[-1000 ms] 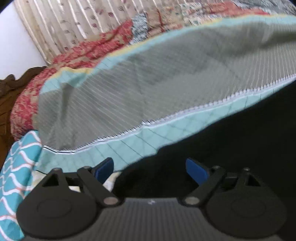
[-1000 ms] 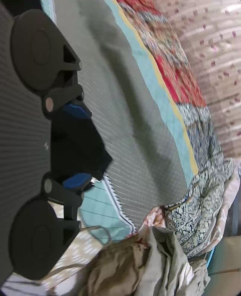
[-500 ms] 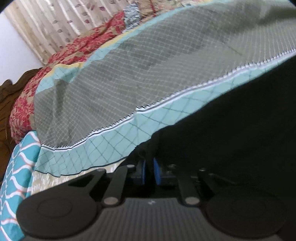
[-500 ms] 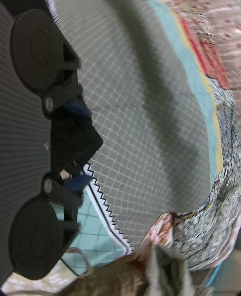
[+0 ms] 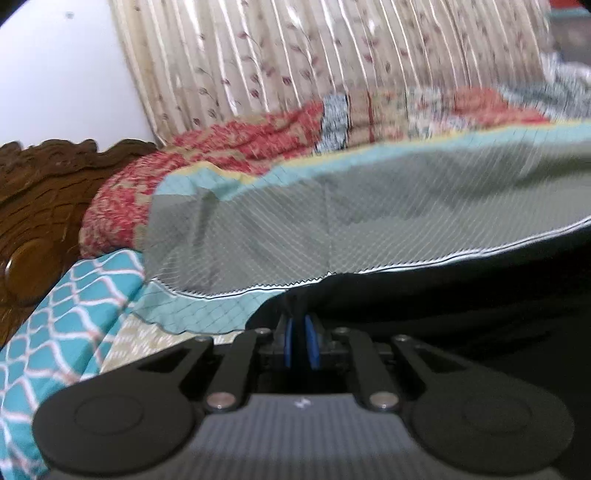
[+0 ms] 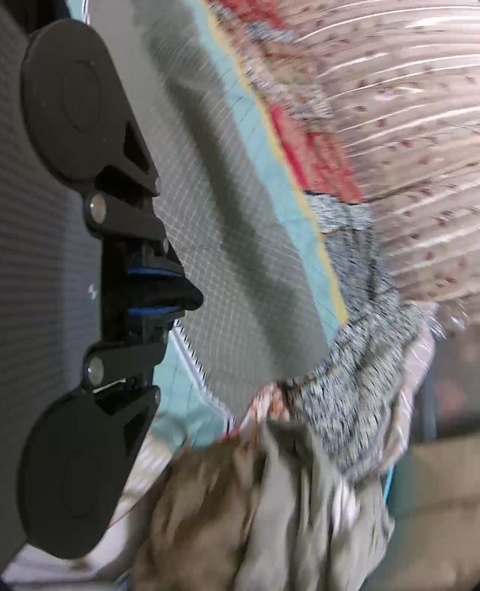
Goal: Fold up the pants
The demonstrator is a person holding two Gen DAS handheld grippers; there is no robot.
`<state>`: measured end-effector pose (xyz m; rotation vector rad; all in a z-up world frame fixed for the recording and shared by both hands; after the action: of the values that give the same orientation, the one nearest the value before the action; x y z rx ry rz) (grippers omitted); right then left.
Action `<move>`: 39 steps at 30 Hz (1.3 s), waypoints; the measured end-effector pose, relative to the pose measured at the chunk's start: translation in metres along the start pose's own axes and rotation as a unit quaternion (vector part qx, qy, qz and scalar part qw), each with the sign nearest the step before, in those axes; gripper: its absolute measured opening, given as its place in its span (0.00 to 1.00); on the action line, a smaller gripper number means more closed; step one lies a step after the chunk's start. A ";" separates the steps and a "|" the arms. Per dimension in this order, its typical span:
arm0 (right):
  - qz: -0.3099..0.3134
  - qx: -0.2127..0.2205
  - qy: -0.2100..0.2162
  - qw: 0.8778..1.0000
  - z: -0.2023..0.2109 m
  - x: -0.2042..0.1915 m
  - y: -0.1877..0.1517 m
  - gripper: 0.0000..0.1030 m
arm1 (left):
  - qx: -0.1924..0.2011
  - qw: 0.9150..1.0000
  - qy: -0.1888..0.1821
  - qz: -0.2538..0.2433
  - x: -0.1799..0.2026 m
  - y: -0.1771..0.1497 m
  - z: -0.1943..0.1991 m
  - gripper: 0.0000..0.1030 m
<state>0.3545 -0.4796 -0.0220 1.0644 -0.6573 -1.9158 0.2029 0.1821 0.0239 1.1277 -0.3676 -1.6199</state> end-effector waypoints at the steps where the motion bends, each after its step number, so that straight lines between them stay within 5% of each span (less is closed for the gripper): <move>1: -0.009 0.004 0.003 1.000 0.013 0.006 -0.002 0.18 | 0.006 1.000 -0.001 0.004 -0.001 -0.004 0.016 0.08; 9: -0.068 0.010 0.017 0.997 0.136 0.077 -0.057 0.18 | 0.021 0.998 -0.028 0.057 -0.006 -0.067 0.124 0.08; 19: -0.202 -0.061 0.018 0.977 0.178 0.169 -0.162 0.21 | -0.049 0.994 -0.075 0.067 0.029 -0.171 0.170 0.11; 23: -0.248 -0.072 0.029 0.966 0.188 0.177 -0.173 0.47 | -0.072 0.990 -0.092 0.081 0.033 -0.192 0.179 0.20; 25: -0.254 -0.066 0.027 0.965 0.195 0.178 -0.171 0.48 | -0.073 0.986 -0.105 0.103 0.029 -0.197 0.185 0.20; 31: -0.245 -0.046 0.018 0.968 0.208 0.171 -0.164 0.50 | -0.070 0.957 -0.148 0.241 -0.005 -0.194 0.186 0.25; 39: -0.235 -0.040 0.046 0.970 0.226 0.147 -0.172 0.50 | -0.097 0.920 -0.217 0.312 0.001 -0.181 0.165 0.47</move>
<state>0.0451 -0.5046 -0.1002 1.3352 -0.2836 -2.2506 -0.0366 0.2004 -0.0236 0.4151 -0.7535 -1.2754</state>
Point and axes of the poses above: each gripper's, at about its wrist camera, not at the fingertips, and z roughly against the way its jaws point, x to its right, y to its top, the point moved 9 cm from there along -z, roughly the way its jaws point, and after that the axes turned 11 degrees about -z, right-handed, at the moved point
